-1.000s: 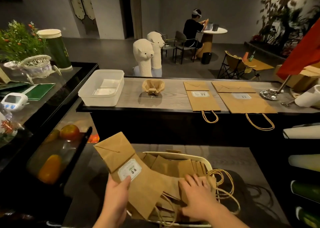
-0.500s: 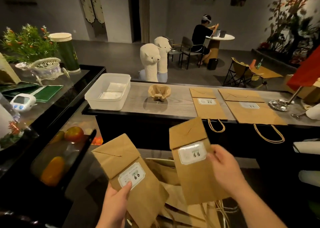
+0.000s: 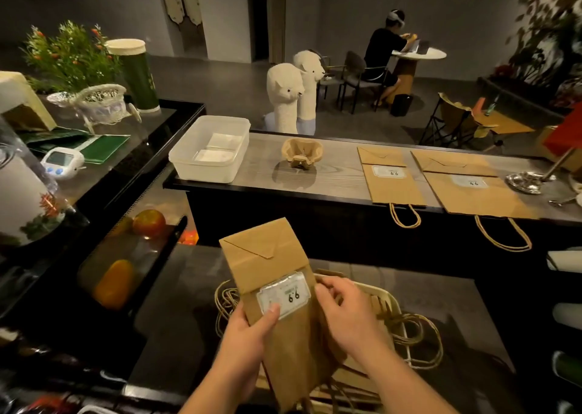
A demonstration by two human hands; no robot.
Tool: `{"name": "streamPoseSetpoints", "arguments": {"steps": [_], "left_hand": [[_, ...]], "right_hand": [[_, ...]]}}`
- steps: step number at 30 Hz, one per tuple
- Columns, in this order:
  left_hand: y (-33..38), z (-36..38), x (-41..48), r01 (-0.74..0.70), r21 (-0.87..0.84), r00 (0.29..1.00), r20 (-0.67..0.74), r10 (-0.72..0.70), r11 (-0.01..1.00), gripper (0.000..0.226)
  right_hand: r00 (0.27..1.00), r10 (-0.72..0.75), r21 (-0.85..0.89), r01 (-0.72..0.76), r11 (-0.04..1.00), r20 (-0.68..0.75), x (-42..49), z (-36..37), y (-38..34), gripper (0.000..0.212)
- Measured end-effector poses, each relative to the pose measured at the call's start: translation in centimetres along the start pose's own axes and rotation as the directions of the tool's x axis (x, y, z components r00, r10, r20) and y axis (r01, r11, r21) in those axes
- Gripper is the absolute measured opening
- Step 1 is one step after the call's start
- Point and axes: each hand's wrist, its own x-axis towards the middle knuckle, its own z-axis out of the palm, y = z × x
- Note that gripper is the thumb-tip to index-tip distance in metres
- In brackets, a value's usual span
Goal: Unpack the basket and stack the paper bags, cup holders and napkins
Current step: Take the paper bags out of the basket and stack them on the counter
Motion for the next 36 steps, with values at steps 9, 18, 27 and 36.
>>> {"name": "streamPoseSetpoints", "arguments": {"steps": [9, 18, 27, 36], "left_hand": [[2.3, -5.8, 0.8, -0.083, -0.218, 0.965, -0.26, 0.025, 0.972, 0.027], [2.9, -6.8, 1.0, -0.134, -0.168, 0.945, -0.317, 0.075, 0.977, 0.024], [1.9, -5.3, 0.7, -0.109, -0.126, 0.957, -0.282, 0.07, 0.986, 0.029], [2.9, -3.2, 1.8, -0.004, -0.056, 0.99, -0.138, -0.004, 0.998, 0.017]], "right_hand": [[0.865, 0.268, -0.697, 0.123, 0.707, 0.425, -0.2, -0.7, 7.7, 0.106], [0.961, 0.061, -0.593, 0.117, 0.797, 0.271, -0.9, -3.0, 7.3, 0.028], [0.991, 0.128, 0.289, -0.111, 0.951, -0.04, -0.1, -7.6, 2.3, 0.023], [0.974, -0.225, -0.142, 0.218, 0.966, -0.034, 0.3, -11.2, -0.5, 0.052]]}}
